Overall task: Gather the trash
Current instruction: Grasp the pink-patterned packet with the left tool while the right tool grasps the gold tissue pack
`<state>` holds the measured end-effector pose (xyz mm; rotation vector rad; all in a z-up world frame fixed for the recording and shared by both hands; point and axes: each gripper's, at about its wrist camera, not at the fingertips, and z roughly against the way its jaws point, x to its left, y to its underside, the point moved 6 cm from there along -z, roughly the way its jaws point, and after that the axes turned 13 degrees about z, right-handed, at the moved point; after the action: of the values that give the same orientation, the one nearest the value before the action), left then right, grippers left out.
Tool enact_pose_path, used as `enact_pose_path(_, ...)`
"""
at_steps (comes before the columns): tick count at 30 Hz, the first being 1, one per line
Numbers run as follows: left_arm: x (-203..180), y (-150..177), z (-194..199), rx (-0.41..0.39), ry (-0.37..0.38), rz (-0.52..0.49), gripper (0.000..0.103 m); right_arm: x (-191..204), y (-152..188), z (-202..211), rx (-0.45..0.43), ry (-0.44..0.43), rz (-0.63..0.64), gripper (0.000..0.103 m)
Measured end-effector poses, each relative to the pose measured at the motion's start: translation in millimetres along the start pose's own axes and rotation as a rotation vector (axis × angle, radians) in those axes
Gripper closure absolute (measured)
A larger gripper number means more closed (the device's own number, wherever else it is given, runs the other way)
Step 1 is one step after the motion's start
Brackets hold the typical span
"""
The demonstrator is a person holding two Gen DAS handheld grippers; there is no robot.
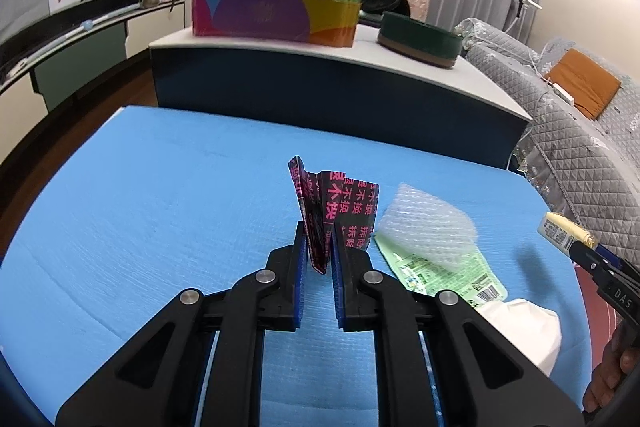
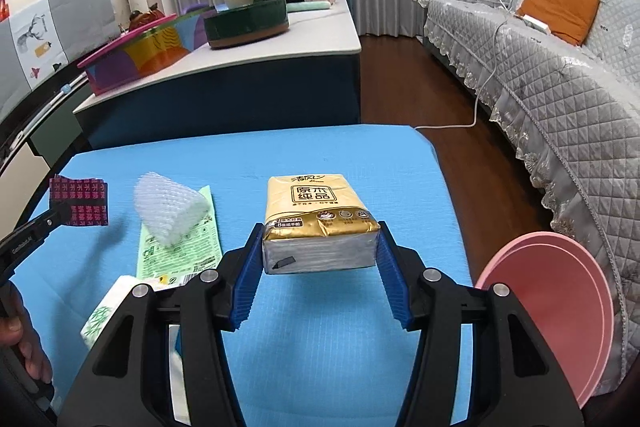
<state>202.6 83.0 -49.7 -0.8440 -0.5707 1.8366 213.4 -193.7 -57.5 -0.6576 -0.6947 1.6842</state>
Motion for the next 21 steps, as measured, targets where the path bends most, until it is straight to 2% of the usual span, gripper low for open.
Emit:
enact_pose_path(11,-24,-1,34,-0.043,0.061,-0.031,0.092,-5,-3,49,-0.050,0.010,0.014,0.049)
enact_pose_path(21,-49,2,59,-0.068,0.127,-0.065,0.092,-31,-20,119,-0.114,0.039,0.023,0.049)
